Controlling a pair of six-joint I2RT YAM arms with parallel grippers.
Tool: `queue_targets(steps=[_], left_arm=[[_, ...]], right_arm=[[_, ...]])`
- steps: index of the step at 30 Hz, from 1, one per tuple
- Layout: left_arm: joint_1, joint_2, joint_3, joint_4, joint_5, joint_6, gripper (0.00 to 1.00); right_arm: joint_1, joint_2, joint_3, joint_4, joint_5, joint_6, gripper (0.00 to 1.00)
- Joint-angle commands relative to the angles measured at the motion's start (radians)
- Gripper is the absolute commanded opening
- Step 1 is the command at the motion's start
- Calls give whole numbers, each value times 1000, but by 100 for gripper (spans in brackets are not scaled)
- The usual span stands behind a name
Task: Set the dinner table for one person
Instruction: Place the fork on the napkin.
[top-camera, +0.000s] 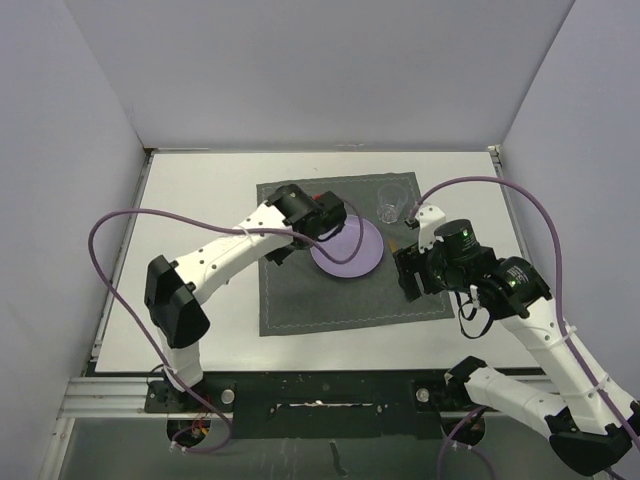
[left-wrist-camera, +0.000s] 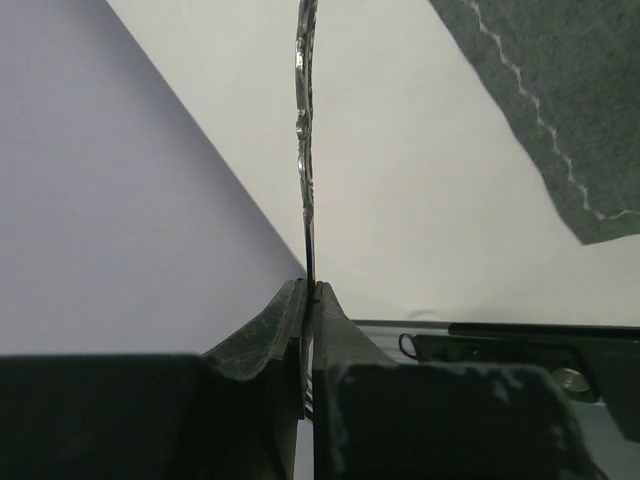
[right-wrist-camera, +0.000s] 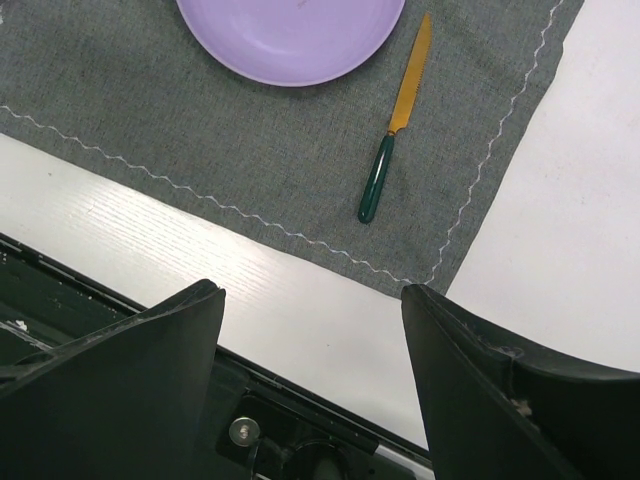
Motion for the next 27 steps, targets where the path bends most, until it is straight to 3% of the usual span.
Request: queue_targets(steps=[1,10,15,27], left_arm=[[-67,-67,-78,-57,-157,52,0],[-181,-101,-190,-82,-139,153,0],[-193,-196,-273,-59,-142,249,0],[-335,-523,-560,223,54,936,0]], right_arm=[[5,-17,6,28,-9,-5,73],[5,-3,9,25,10,-4,73],[6,2,38,-19,160,15,71],[5,12,68,-43,219,21,71]])
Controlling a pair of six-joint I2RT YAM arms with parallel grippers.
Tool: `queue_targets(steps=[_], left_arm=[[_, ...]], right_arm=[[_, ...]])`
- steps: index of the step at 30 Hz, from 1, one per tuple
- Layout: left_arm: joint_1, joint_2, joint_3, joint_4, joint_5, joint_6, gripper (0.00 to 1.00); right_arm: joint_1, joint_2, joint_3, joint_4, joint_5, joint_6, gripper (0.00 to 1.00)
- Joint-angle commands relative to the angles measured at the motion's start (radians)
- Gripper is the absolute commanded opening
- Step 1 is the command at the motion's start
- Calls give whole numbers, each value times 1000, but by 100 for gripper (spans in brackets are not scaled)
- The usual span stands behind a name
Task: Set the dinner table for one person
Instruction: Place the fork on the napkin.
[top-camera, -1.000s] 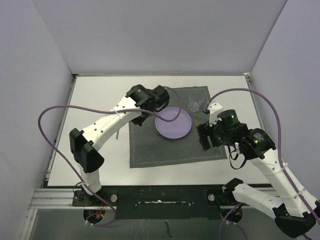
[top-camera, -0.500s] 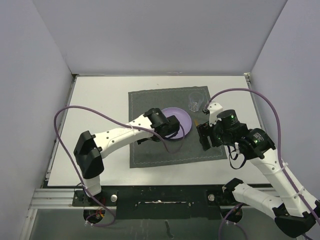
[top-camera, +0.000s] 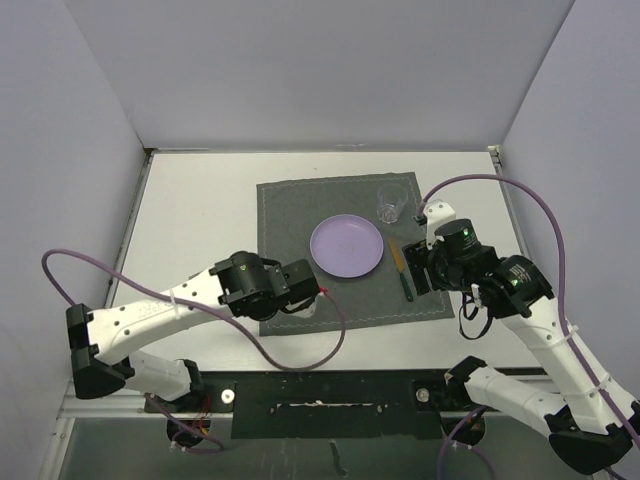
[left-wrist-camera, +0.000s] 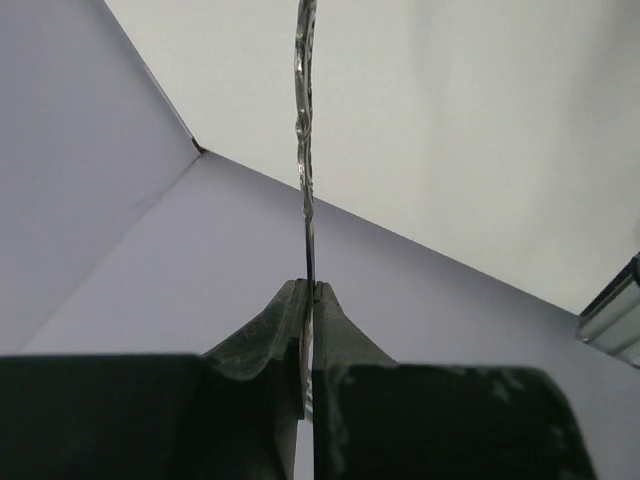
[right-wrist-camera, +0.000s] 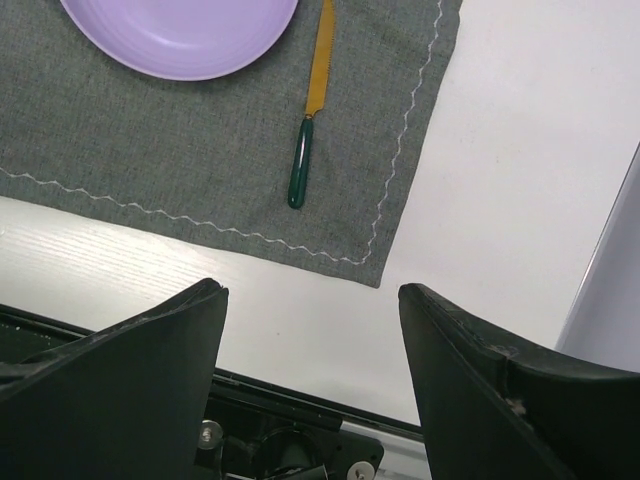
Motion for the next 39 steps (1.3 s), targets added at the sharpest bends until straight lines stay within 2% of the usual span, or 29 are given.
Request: queue_targets(steps=[1,8,12,15,19,25,33,39], left_arm=[[-20,-90,-128,207,109,416,0],[27,-141,-271,431,298,803,0],[88,-123,-282,430,368,915,0],[135,-88,-263,387,412,968,0],[188,-47,-267,412,465,1060,0],[221,31,-226,421,492,1192,0],[234,146,-154,456,534,1273,0],[260,195,-171,493,561,1292,0]], right_arm=[[5,4,43,7,42,8,71],[4,-3,44,6,49,3,71],[5,-7,41,8,37,0,71],[5,-18,29,15,28,1,71],[5,-27,27,17,23,-2,72],[5,-39,35,2,28,-7,72],[5,-50,16,11,12,0,72],[5,-77,8,11,13,-1,73]])
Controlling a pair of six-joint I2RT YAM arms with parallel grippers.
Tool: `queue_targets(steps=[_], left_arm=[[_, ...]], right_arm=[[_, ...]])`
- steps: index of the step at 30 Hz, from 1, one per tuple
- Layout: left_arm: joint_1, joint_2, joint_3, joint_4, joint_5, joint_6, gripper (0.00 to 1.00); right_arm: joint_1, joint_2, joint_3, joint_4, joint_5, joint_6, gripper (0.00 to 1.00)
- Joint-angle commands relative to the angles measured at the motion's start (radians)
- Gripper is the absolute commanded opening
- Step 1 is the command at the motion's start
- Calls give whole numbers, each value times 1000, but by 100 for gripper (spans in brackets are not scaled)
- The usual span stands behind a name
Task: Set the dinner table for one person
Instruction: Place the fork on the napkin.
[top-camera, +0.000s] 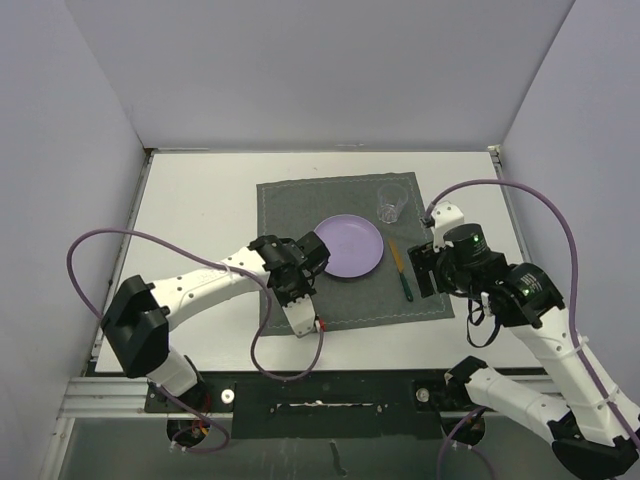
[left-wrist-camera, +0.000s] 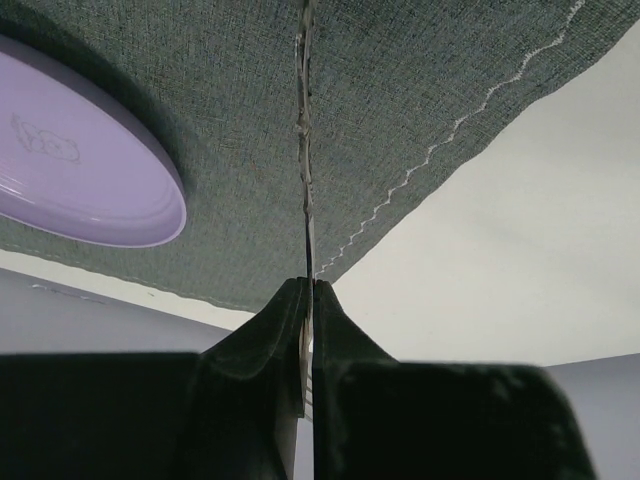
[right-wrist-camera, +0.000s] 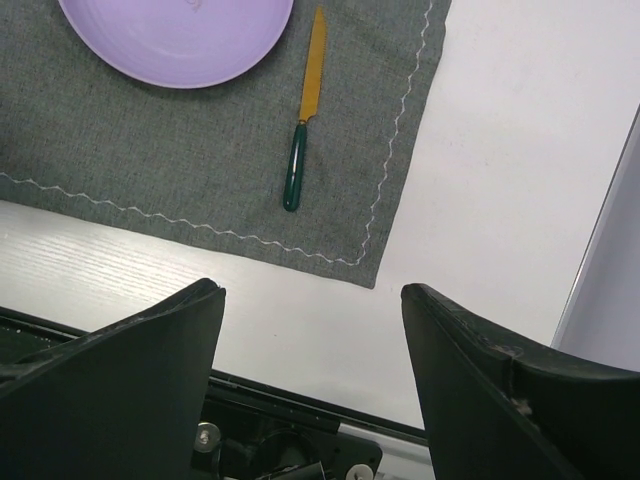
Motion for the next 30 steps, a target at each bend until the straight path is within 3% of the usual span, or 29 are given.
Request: queue_targets(steps=[1,15,30], left_arm=[[26,29,12,33,49,56,0],[113,45,-92,110,61,149,0],[159,162,-117,204,61,192,0]], right_arm=[[4,-37,7,17,-3,0,73],[8,-73,-2,24,-17,-3,75],[11,-78,4,17,-16,-4,75]])
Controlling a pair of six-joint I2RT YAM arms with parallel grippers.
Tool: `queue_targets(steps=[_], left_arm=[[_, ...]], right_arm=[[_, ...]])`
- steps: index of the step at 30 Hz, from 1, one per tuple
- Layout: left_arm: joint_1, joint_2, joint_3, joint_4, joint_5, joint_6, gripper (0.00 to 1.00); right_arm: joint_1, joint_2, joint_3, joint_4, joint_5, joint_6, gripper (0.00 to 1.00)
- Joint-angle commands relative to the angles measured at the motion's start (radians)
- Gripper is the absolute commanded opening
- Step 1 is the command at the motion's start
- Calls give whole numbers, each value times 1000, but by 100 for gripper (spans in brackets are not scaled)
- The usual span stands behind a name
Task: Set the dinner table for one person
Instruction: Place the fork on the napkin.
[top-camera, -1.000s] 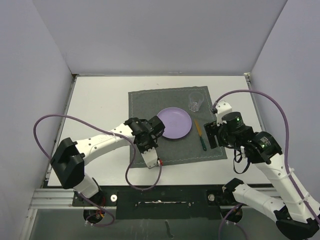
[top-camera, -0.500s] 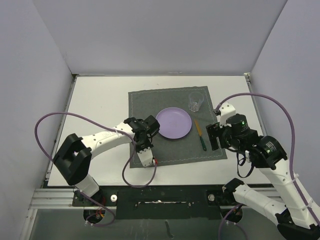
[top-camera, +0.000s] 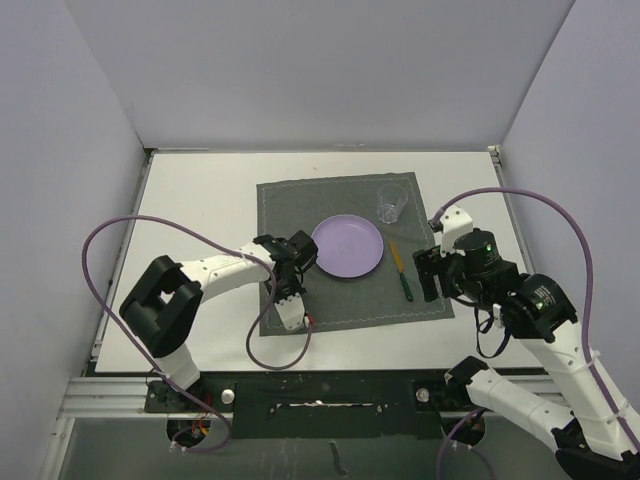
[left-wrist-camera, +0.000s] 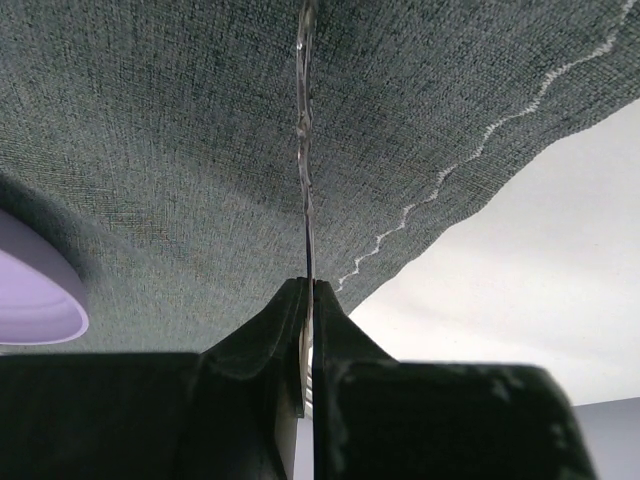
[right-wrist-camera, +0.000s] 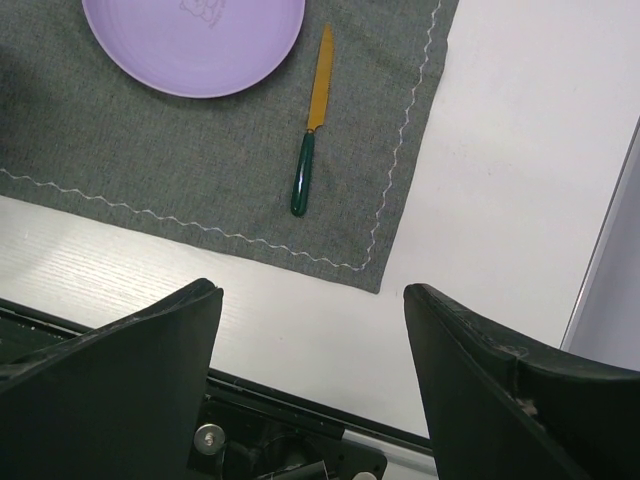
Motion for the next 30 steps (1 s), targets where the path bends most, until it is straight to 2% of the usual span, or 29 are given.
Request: queue_targets(steps=[1,18,21,22,23,24,30], left_arm=[[10,17,-1,38,17,40,0],[15,146,80,72,-17,79,2],[14,136,71,83,-25,73,27],[14,128,63,87,-27,71,41],[15,117,56,93,-28,69,79],[15,100,47,101,-31,68,96],[17,44,-1,121,-47,69,98]], right_arm=[[5,-9,10,16,0,-4,75],[8,0,14,16,-8,-7,75],[8,2,16,19,-9,-8,75],[8,3,16,20,-10,-9,75],[8,3,16,19,-13,-9,75],[8,4,15,21,-14,-9,75],[9,9,13,26,-20,-7,75]])
